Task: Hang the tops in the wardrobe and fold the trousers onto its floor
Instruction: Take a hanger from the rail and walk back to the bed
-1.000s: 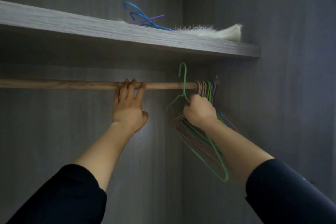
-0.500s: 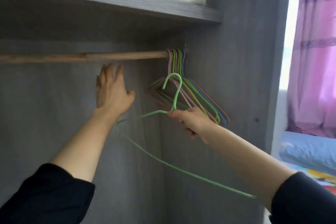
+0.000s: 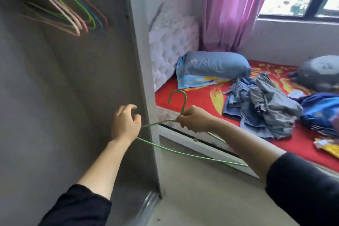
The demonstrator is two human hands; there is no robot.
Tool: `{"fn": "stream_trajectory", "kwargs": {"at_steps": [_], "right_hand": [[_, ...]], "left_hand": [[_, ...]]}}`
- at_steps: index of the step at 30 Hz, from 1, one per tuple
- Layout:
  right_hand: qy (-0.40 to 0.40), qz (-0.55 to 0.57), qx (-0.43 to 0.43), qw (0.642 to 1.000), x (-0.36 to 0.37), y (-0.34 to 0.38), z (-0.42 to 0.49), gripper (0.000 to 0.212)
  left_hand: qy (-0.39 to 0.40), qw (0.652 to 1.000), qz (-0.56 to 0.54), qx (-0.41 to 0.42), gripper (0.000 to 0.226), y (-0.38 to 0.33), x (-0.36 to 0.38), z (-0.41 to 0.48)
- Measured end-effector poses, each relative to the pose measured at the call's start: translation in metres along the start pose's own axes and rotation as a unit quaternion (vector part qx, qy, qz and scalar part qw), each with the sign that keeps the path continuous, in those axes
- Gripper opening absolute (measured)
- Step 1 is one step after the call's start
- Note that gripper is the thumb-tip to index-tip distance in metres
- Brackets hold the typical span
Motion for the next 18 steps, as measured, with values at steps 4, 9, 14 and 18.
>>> {"fn": "stream_trajectory", "kwargs": {"at_steps": [4, 9, 14, 18], "right_hand": [[-0.016, 0.02, 0.083, 0.996, -0.053, -0.123, -0.036, 0.033], [-0.083, 0.033, 0.161, 0.983, -0.14, -0.259, -0.089, 0.032], [-0.176, 0.053, 0.239, 0.954, -0.222, -0.377, -0.143, 0.033], [-0.263, 0.08, 0.286, 0.918, -0.279, -0.462, -0.166, 0.038]], "left_hand": [[0.105, 0.994, -0.002, -0.015, 0.028, -0.078, 0.108, -0.034], [0.234, 0.971, 0.01, 0.052, 0.029, -0.223, 0.236, -0.081], [0.323, 0.935, -0.004, 0.147, 0.029, -0.359, 0.339, -0.131], [0.371, 0.908, -0.007, 0.196, 0.029, -0.444, 0.41, -0.158]]}}
Point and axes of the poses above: each hand's wrist, its own z-axis towards the middle knuckle, its own x-axis out of the palm, y = z × x, the point moved 6 cm from there along z, towards the middle knuckle, and after that the axes turned 1 degree about z, right-handed, at the moved point
